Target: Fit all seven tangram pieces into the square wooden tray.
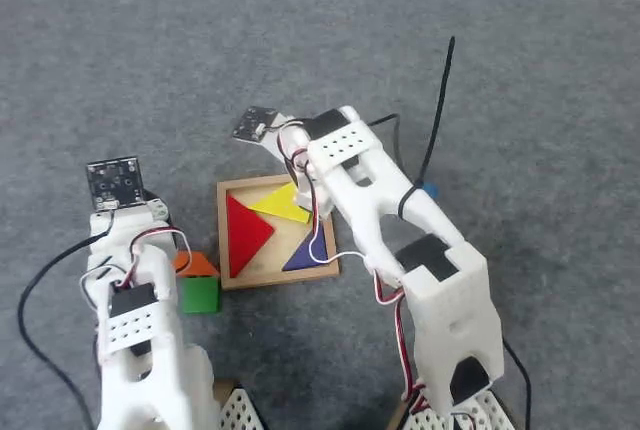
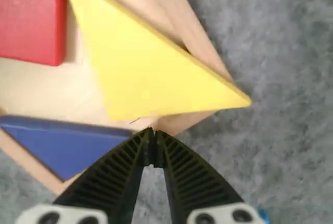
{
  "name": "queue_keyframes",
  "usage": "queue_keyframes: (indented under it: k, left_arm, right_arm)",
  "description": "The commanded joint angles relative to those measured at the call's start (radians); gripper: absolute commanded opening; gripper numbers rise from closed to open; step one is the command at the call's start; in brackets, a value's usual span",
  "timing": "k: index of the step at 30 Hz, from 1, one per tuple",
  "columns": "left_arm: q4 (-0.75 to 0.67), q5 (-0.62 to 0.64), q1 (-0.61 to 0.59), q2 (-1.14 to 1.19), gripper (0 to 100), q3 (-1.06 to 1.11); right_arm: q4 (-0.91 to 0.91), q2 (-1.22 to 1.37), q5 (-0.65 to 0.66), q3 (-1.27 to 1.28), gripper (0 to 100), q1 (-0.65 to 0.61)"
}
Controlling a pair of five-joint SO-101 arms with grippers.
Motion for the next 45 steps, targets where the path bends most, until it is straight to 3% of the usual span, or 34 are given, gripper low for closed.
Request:
queue_keyframes:
  k: [1,14,24,38,45]
  left_arm:
    - [-0.026,-0.009,0.009,-0.034,1,-0.015]
    - [-0.026,-0.009,0.009,-0.034,1,-0.015]
    - [-0.026,-0.009,0.008,-0.034,1,-0.015]
    - [-0.026,-0.009,0.008,-0.034,1,-0.015]
    - [-0.026,-0.009,0.008,-0.034,1,-0.015]
  right_arm:
    - [-0.022,-0.082,0.011,-0.003,0.7,-0.031]
    - [-0.142,-0.030,0.009,0.015,0.7,-0.114]
    - [-0.096,-0.114,0.012,-0.008,0.7,-0.154]
    - [0.130,-0.489,0.028,0.095,0.7,0.127]
    - [0.065,-0.742,0.265,0.572,0.9,0.176]
